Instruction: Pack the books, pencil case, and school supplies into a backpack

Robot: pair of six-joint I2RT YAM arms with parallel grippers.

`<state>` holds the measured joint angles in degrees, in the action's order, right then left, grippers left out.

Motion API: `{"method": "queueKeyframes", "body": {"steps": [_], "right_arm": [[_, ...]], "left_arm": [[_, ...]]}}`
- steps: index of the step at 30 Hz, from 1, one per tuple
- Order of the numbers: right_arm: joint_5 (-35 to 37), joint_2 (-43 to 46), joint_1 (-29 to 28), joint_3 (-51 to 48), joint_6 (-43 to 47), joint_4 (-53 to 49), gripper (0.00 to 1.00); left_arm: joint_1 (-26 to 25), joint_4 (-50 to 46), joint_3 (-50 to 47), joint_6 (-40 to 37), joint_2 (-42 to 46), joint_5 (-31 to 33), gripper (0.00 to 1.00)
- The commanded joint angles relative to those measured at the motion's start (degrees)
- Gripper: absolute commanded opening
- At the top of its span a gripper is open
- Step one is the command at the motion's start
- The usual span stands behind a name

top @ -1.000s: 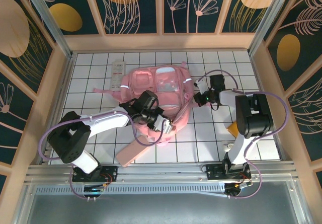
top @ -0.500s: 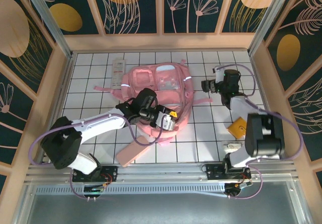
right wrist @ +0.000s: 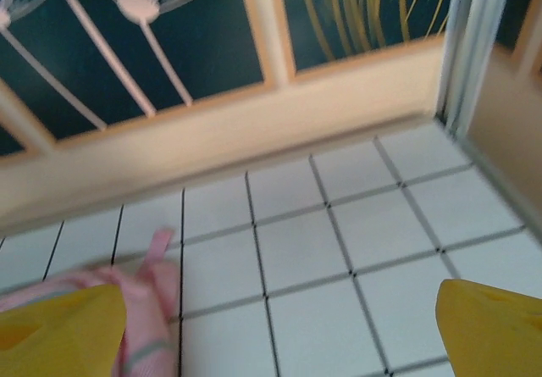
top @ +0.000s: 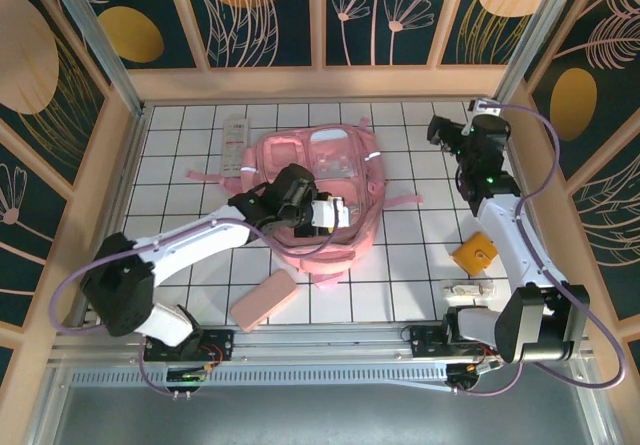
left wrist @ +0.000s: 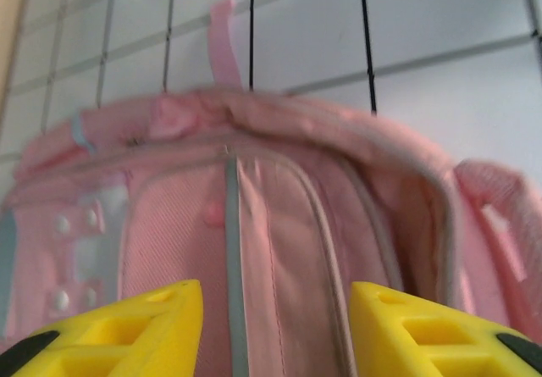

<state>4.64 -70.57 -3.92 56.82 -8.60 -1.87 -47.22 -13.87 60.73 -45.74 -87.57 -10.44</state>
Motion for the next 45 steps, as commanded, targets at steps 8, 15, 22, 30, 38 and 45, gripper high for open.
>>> {"method": "queueKeyframes", "body": {"steps": [8, 15, 22, 30, 38, 45], "right_arm": [[-6.94, -2.00, -3.73, -0.95, -21.24, -25.63, 0.86], [-5.89, -1.31, -14.85, -5.98, -26.31, -28.16, 0.86], [1.02, -0.06, -16.63, -9.24, -24.48, -24.96, 0.87], [-14.16, -7.59, -12.80, -9.08, 29.66, -5.15, 0.83], [-23.89, -14.30, -5.92, -0.45, 35.67, -4.82, 0.81], [-22.92, -15.14, -5.30, 0.78, 36.57, -5.40, 0.82]], "left_arm": [[8.01, -7.20, 8.66, 28.08, -1.80, -0.48, 0.58], [13.38, -5.31, 3.48, 50.88, 10.62, 8.53, 0.92], [14.23, -1.49, -1.85, 50.27, 15.32, -3.71, 0.85], [10.23, 5.25, -5.51, 7.51, 5.24, -19.51, 0.57], [8.71, -4.83, 2.48, -1.90, -6.06, -11.31, 0.63], [6.59, -5.04, -0.42, -1.62, -6.69, -12.66, 0.72]]}}
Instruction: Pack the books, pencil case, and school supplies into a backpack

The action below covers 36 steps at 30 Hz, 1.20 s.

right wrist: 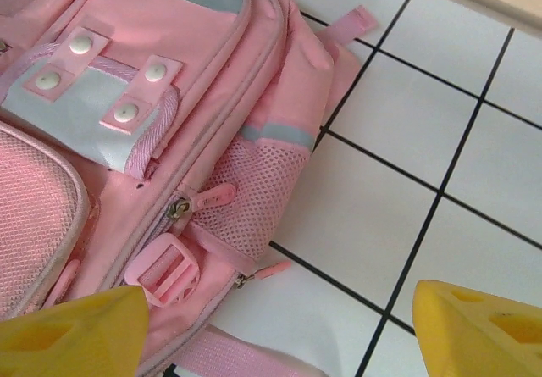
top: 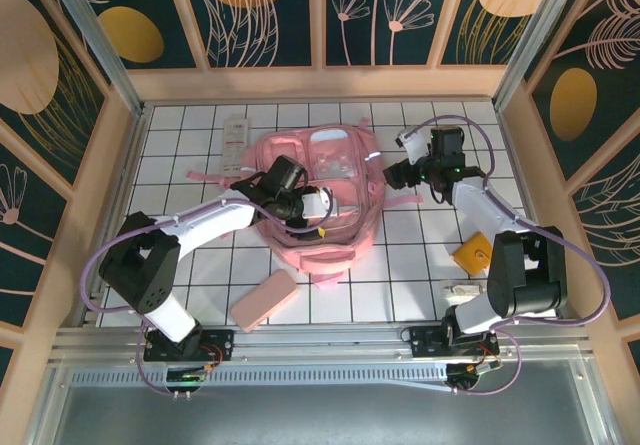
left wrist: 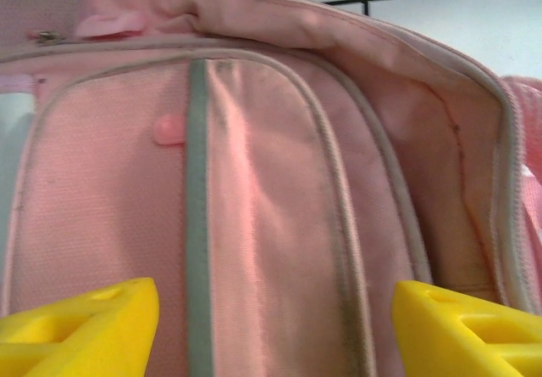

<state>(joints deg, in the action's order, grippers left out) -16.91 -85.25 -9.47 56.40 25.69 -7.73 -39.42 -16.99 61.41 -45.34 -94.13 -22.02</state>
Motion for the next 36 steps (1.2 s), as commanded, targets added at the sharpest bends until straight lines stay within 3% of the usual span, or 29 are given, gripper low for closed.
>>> {"method": "queueKeyframes", "body": {"steps": [1, 5, 9, 10, 11, 12, 13, 15, 18, 19, 24, 25, 32, 36], "right_arm": [[-1.33, -0.31, 0.27, 1.10, 2.46, 0.48, 0.82], [-0.63, 0.11, 0.70, 0.09, 2.84, 2.27, 0.82], [-3.83, -1.01, 0.51, -0.80, 7.04, 3.44, 0.81], [-7.96, -1.62, 1.05, -1.06, 9.79, 3.07, 0.80], [-16.03, -2.30, 1.91, -0.61, 20.20, -2.11, 0.82], [-19.50, -3.46, 2.04, 0.41, 29.46, -6.76, 0.81], [-18.47, -5.55, 2.01, 1.97, 31.82, -7.97, 0.81], [-17.80, -9.57, 2.10, 5.85, 38.73, -12.20, 0.78], [-18.03, -13.16, 2.10, 8.43, 44.43, -10.52, 0.78], [-18.43, -14.21, 1.92, 8.84, 46.62, -9.64, 0.78], [-16.73, -18.80, 0.13, 11.17, 51.05, -5.34, 0.74], [-16.63, -19.70, 0.08, 12.19, 50.99, -5.09, 0.69], [-17.35, -23.77, 0.08, 17.90, 51.50, -8.58, 0.58], [-19.18, -25.11, 0.25, 21.06, 52.17, -13.15, 0.38]], "left_arm": [[-1.58, -1.12, -1.33, -1.39, -0.39, -0.36, 0.72], [-2.91, 0.35, -0.87, -1.45, -1.98, 3.18, 0.70], [-3.32, 3.91, -1.17, -1.14, -3.72, 10.70, 0.57], [-3.42, 5.39, -1.77, -1.74, -3.70, 11.07, 0.54], [-3.40, 6.96, -2.89, -2.86, -3.66, 10.04, 0.54], [-3.41, 8.56, -4.07, -3.91, -3.02, 9.85, 0.53], [-3.39, 9.98, -4.82, -4.45, -2.29, 10.49, 0.49], [-3.47, 10.52, -4.85, -4.64, -2.10, 13.04, 0.40], [-3.40, 8.03, -3.43, -6.57, -2.31, 15.63, 0.06], [-3.39, 7.20, -2.70, -6.69, -2.00, 15.68, 0.00], [-3.44, 10.12, -3.69, -5.94, 4.50, 12.62, 0.00], [-3.40, 11.18, -4.26, -6.23, 6.10, 12.23, 0.00], [-3.29, 12.61, -4.27, -8.11, 9.31, 10.27, 0.00], [-3.10, 16.19, -6.77, -8.62, 10.51, 9.27, 0.00]]}}
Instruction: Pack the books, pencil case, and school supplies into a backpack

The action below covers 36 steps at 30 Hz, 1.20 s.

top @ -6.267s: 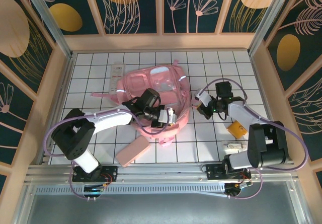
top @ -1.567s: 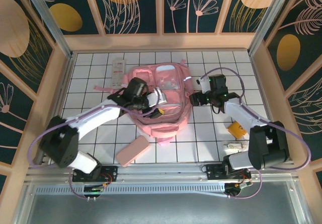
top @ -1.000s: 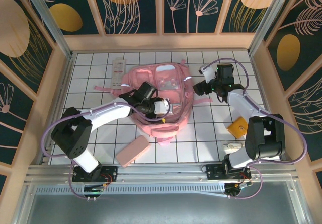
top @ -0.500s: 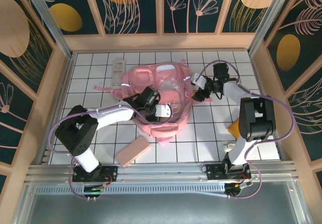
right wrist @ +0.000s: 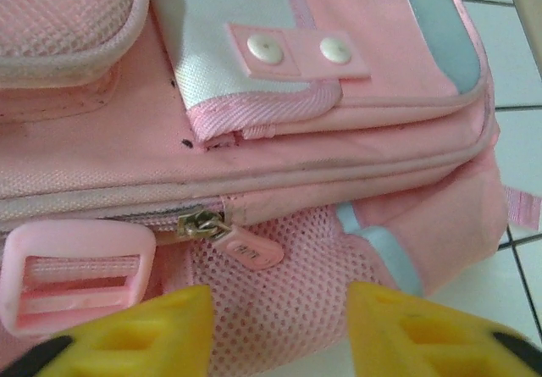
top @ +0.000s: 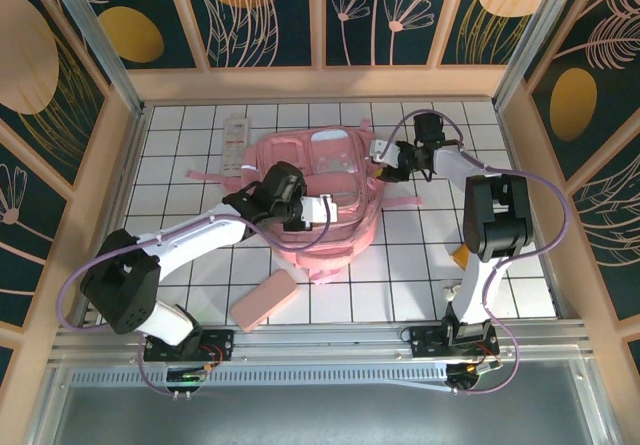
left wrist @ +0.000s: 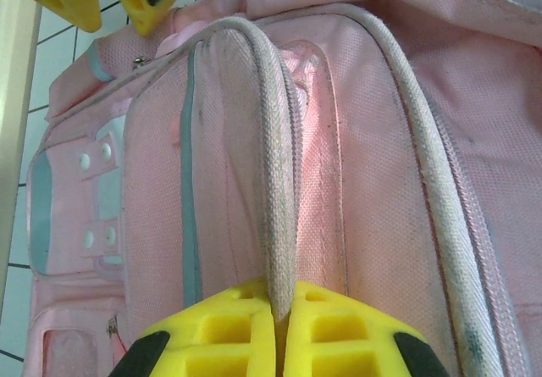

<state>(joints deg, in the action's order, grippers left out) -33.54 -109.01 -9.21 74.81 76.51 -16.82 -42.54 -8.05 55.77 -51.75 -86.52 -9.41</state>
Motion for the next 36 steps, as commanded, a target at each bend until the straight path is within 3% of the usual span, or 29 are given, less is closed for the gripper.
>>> {"method": "queueKeyframes", "body": {"steps": [1, 10, 21, 24, 31, 36], "right_arm": [[-3.03, -1.30, -0.13, 2.42, 1.43, -3.83, 0.38], [-0.57, -4.08, -1.88, -0.45, 5.37, -1.60, 0.49], [0.58, -5.82, -4.53, -3.66, 8.72, 4.28, 0.46], [1.78, -5.43, -5.08, -5.17, 9.27, 5.60, 0.39], [4.39, -1.69, -4.77, -6.78, 9.44, 5.42, 0.05], [5.73, 3.68, -4.27, -7.37, 9.91, 2.40, 0.00]], "left_arm": [[0.07, 7.75, -1.37, -2.13, 3.10, -3.50, 0.00], [0.96, 10.70, -2.41, -0.88, 3.58, -5.67, 0.00], [3.02, 13.81, -5.01, -2.05, 5.52, -14.26, 0.00], [3.60, 14.00, -4.79, -2.13, 5.49, -14.84, 0.00], [4.47, 14.06, -3.12, 0.31, 4.11, -11.36, 0.00], [5.26, 14.28, -0.83, 7.62, 1.36, -6.56, 0.00]]}}
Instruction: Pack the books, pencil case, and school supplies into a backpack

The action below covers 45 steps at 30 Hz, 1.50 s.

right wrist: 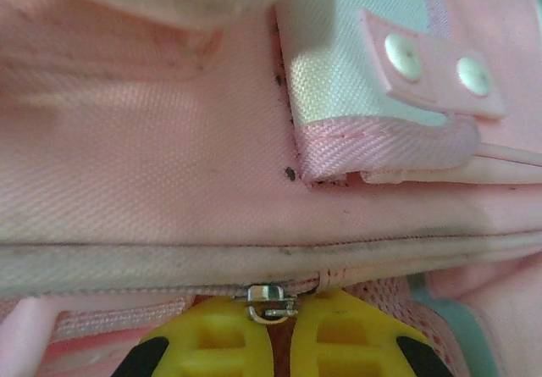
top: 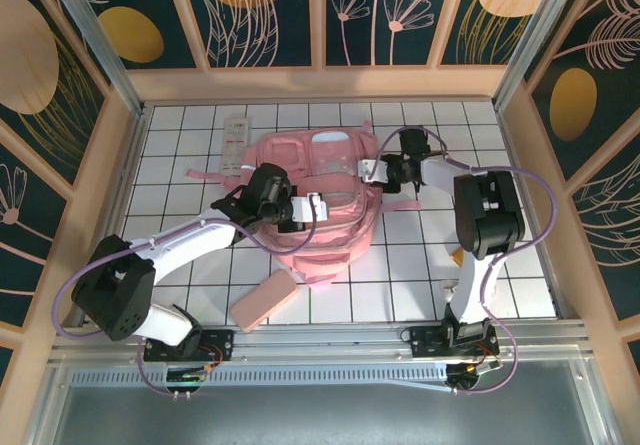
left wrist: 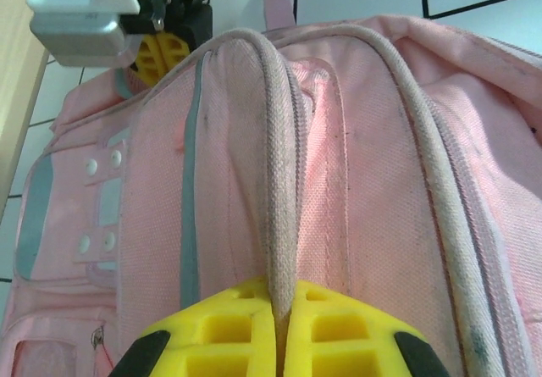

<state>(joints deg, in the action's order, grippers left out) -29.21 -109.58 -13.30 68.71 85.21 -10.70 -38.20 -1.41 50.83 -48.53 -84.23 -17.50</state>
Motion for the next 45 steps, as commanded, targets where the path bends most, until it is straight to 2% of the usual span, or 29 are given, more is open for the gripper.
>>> {"method": "queueKeyframes", "body": {"steps": [1, 9, 14, 18, 23, 27, 29, 35, 39, 45], "right_arm": [[1.66, 5.47, -0.28, -1.59, 1.27, -4.21, 0.00], [5.67, 14.35, -2.07, -6.53, -0.61, -9.33, 0.00], [7.03, 19.05, -1.72, -13.08, -3.18, -7.45, 0.00], [3.08, 21.15, -1.90, -15.09, -5.44, -8.78, 0.00], [1.89, 22.76, -0.88, -18.19, -7.22, -6.23, 0.00], [-5.02, 24.69, 1.02, -18.80, -10.19, -4.66, 0.00], [-7.78, 25.80, 0.23, -18.99, -10.53, -5.66, 0.00], [-7.71, 32.28, -4.81, -23.72, -9.58, -6.20, 0.00], [-10.73, 35.48, -7.79, -26.10, -14.23, -2.92, 0.00], [-17.12, 35.93, -7.83, -26.09, -23.80, 2.63, 0.02]], "left_arm": [[1.06, 8.19, 4.35, 5.82, -1.41, 2.62, 0.00], [1.97, 12.97, 4.54, 12.47, -3.78, 2.74, 0.00], [2.68, 16.85, 4.59, 17.07, -4.61, 3.26, 0.00], [2.65, 18.47, 6.66, 19.16, -5.41, 4.47, 0.00], [3.21, 22.59, 5.20, 21.47, -4.65, 5.43, 0.00], [3.44, 22.64, 5.23, 23.63, -5.19, 5.24, 0.00], [3.39, 23.63, 5.24, 24.15, -5.42, 4.65, 0.00], [3.72, 24.79, 4.40, 25.43, -6.25, 5.72, 0.00], [3.66, 26.35, 4.54, 26.53, -6.91, 5.57, 0.00], [3.66, 27.03, 6.18, 27.88, -8.45, 6.37, 0.00]]}}
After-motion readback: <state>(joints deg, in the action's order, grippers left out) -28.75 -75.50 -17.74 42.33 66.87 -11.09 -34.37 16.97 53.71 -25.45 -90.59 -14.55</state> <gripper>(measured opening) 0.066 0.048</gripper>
